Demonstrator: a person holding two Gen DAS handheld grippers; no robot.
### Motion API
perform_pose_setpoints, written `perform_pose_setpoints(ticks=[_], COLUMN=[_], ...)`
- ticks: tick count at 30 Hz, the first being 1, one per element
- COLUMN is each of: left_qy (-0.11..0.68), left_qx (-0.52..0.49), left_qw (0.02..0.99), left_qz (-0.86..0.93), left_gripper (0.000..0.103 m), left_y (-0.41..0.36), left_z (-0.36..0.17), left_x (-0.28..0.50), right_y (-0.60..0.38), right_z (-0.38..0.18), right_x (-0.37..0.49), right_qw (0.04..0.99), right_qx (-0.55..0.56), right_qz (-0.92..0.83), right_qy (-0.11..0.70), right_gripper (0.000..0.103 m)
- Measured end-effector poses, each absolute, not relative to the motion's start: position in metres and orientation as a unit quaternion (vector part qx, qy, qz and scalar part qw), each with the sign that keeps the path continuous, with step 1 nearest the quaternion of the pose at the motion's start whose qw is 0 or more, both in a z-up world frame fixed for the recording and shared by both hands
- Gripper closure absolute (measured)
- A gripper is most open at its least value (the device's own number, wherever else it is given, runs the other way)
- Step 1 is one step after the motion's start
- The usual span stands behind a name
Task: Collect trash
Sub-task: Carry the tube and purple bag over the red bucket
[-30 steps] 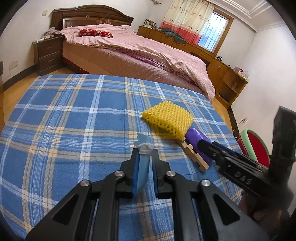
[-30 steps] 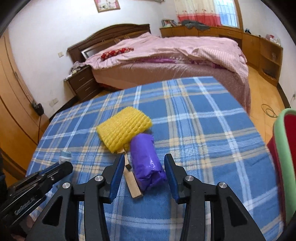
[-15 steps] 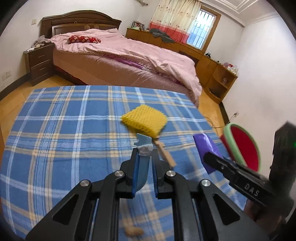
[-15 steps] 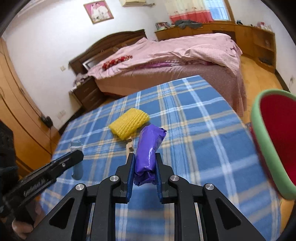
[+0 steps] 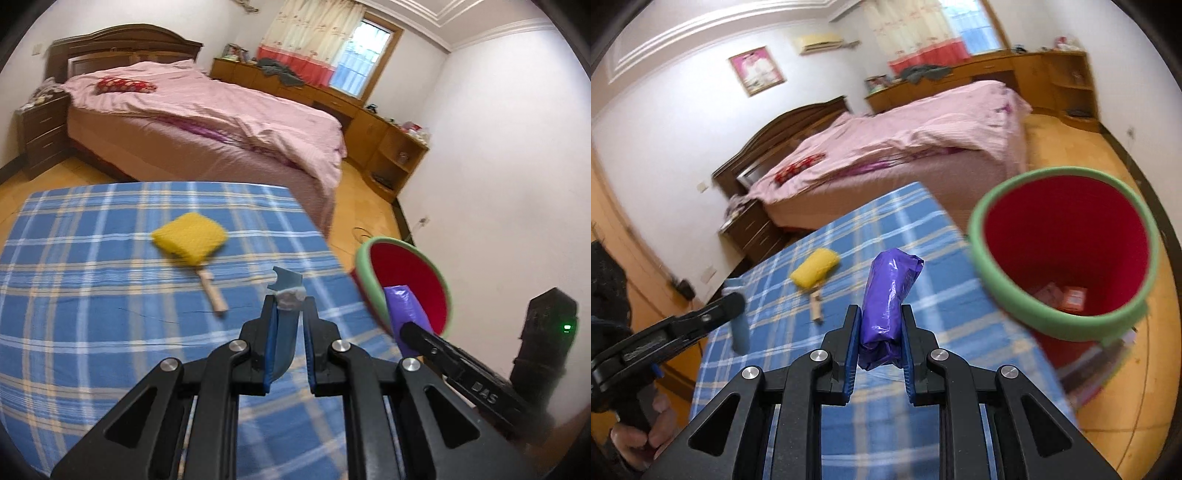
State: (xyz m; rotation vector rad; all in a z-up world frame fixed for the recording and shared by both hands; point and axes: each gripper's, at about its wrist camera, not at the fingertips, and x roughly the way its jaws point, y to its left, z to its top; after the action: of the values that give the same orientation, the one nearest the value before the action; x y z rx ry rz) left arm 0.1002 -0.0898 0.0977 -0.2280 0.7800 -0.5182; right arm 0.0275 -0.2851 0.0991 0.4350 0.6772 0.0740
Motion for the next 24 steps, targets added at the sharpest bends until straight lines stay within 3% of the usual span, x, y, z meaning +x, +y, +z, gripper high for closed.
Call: perform_pose_setpoints(ticks=[24], left_qy=[0.388], left_qx=[-0.070], left_qw=[0.838], left_qz=[-0.377], left_gripper=[0.091], left_y=[-0.247], left_z=[0.097], left_x=[0.107], right_y=[-0.391], right_z=[0.094], right_x=[-0.017], right_qw=[0.919], right_qx=[0.267], right_qz=[-0.061], right_qy=[0.284], right_gripper=[0.083])
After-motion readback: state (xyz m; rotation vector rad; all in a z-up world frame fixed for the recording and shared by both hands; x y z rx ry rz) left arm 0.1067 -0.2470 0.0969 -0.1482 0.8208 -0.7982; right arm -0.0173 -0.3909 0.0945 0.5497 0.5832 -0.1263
